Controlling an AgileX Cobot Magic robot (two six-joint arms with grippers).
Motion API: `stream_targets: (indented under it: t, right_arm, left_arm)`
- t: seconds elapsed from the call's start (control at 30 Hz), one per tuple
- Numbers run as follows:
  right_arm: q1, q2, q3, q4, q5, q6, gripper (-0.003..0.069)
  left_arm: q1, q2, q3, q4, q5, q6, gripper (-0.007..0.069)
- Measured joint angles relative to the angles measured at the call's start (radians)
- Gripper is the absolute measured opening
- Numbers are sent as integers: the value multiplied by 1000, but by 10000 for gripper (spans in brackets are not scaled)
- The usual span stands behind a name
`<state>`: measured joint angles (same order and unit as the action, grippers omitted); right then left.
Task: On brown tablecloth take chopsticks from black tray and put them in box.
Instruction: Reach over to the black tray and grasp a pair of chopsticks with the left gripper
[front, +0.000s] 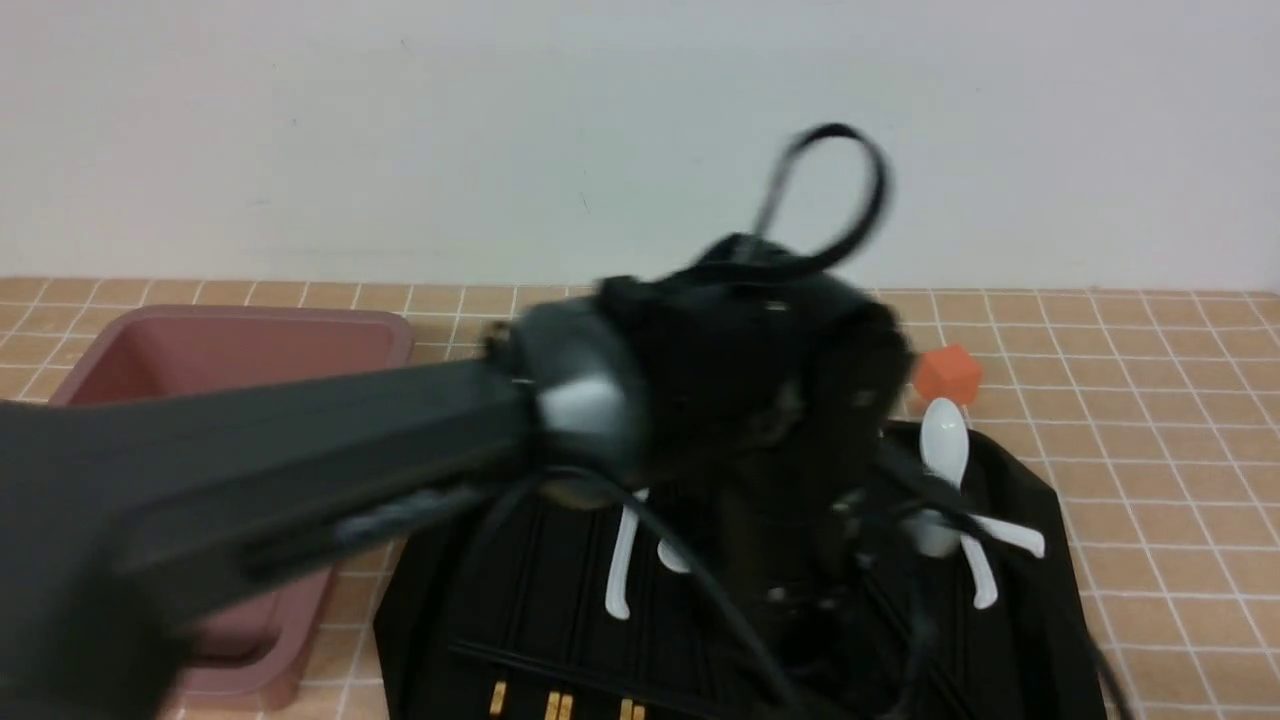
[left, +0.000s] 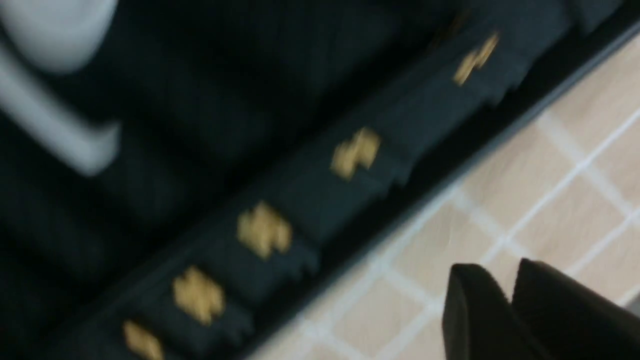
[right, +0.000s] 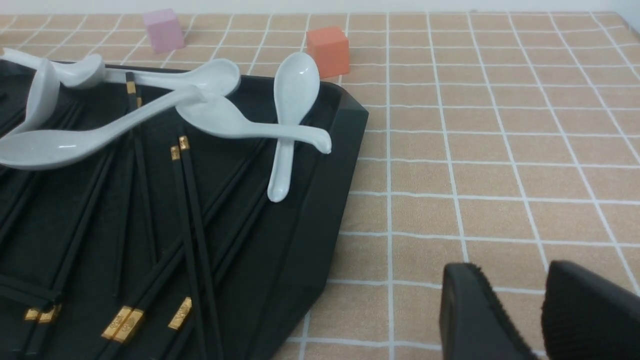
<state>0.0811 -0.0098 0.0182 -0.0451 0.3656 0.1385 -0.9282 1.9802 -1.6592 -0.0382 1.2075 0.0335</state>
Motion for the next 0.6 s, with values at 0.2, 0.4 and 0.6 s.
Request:
stream_targets:
  t: [0.2,0.4,0.6]
  right_arm:
    - [0,0,0,0,1,0,240]
    - [0,0,0,0,1,0,240]
    - [0,0,0,0,1,0,240]
  left_arm:
    - [-9,56,-32,16,9,259,311]
    - [-9,102,-33,83,-13,415,345]
    - [-9,151,-34,99,-83,496,344]
